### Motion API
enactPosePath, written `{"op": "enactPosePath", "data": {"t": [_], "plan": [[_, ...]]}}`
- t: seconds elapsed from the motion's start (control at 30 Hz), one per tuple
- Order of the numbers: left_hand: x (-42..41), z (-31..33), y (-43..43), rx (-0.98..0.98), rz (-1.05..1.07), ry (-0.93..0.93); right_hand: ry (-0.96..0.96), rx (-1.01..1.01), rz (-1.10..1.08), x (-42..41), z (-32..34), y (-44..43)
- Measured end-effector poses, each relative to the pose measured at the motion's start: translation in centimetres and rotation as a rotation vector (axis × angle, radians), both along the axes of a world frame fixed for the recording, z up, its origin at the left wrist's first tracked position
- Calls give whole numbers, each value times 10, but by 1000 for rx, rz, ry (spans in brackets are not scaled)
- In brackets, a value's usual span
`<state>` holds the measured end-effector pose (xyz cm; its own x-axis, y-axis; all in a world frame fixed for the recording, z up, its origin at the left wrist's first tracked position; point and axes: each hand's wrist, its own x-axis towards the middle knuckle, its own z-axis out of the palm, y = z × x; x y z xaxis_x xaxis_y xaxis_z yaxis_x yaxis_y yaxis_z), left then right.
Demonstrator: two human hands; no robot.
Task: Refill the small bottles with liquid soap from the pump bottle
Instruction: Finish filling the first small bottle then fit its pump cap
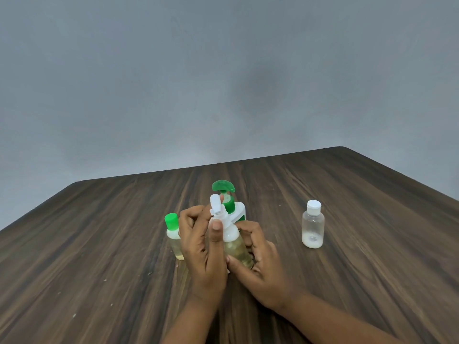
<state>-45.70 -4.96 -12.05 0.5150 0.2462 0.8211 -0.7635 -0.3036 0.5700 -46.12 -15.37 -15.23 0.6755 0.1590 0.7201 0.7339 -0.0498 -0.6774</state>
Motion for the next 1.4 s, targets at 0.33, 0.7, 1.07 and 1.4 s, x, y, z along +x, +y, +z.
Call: {"op": "enactPosePath", "data": {"t": [0.33, 0.7, 1.07, 1.4], "plan": [[-4, 2, -1, -227, -249, 73, 6, 6, 9, 1, 0, 1], [4, 1, 6, -160, -76, -85, -19, -39, -48, 2, -2, 1], [3, 1, 3, -172, -132, -173, -115, -110, -373, 0, -2, 3], [-4, 3, 0, -234, -128, -6, -12, -47, -40, 0, -1, 0]]}}
